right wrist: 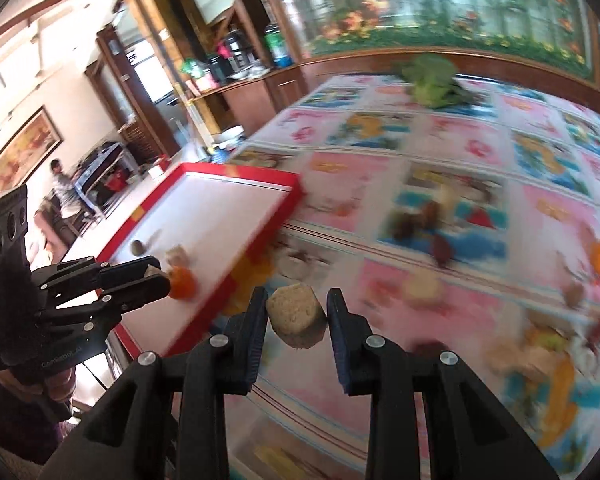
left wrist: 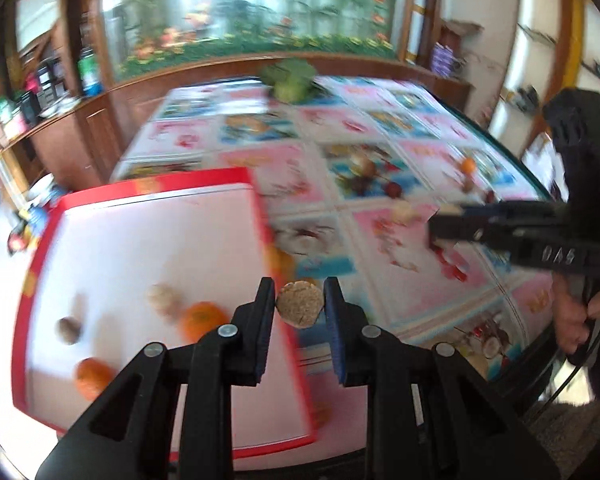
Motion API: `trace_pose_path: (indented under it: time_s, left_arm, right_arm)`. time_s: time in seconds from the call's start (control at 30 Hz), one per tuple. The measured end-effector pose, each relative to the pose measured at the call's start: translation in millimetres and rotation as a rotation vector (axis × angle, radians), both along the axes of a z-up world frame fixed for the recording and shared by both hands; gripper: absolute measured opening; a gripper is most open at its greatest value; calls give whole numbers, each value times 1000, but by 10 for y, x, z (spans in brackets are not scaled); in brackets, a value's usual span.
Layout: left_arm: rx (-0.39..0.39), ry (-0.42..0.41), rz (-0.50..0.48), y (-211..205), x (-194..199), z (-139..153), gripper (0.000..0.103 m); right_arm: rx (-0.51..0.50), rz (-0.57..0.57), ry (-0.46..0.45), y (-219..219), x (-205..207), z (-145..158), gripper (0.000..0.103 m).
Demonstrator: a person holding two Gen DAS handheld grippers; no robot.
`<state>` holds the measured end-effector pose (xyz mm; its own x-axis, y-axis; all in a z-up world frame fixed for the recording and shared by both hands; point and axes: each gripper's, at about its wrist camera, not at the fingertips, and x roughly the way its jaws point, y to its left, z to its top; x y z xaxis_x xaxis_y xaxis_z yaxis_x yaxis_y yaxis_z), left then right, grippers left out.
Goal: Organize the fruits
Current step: 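Carry both pieces to the tray and open both tools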
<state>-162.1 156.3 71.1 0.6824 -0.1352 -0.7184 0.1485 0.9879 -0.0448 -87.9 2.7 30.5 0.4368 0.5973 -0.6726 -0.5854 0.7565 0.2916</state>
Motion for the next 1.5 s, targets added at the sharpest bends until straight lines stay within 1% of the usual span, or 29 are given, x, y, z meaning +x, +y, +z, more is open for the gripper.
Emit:
trace_pose_path:
  time_s: [0.07,0.1,0.17,0.27,0.33,0.4,0.5,0.63,0.9,0.93,1.07,1.1,1.13,1.17,1.2,1.27,1.33,1.47,1.5]
  left_arm:
    - [0,-15,90,248,-8,38,27]
    - [6,-22,126,345,-2,50,27]
    - [25,-31,200,541,18,78,27]
    - [63,-42,306,824,109,102,27]
    - [94,-46,357,960,194,78,27]
    - [111,-30,403,1079,299,17,27]
    - [128,7,433,1174,417,-101,27]
    - [158,42,431,1195,487,-241,27]
    - [182,87,441,1236,558,-392,27]
    - [189,94,444,1235,563,-413,27]
    - [212,114,450,1200,575,-469,27]
    - [221,116,454,1191,577,-475,28]
    - [228,114,457,1186,575,-465,29]
    - [236,113,462,1174,566,-457,37]
    - [241,112,468,1171,555,-446,53]
    - [256,95,485,1169,505,-405,69]
    - [263,75,487,1143,444,-329,70]
    - [245,35,483,1055,322,-158,77]
    - [239,27,478,1023,313,-118,81]
  right_arm:
    - [10,59,-6,387,42,29,29]
    - [17,76,-7,505,48,41,29]
    - [31,118,-15,809,72,74,29]
    - [22,162,-29,1197,118,79,29]
    - [14,170,-21,1367,162,51,29]
    - [-1,167,-18,1457,213,25,29]
    - [-31,152,0,1554,297,-71,29]
    - [-58,147,24,1592,351,-179,29]
    - [-117,160,43,1702,335,-349,29]
    - [-115,151,32,1692,330,-348,29]
    - [-138,141,36,1684,350,-336,30]
    - [-143,139,36,1674,351,-327,33]
    - [-144,139,40,1666,350,-320,35]
    - [-138,137,44,1639,351,-309,35]
    - [-132,134,46,1622,353,-301,35]
    - [-113,128,51,1528,336,-255,35]
    - [-95,113,43,1421,311,-200,37]
    - [-72,65,-6,1117,276,-38,39]
    - [-69,54,-14,1045,271,-9,42]
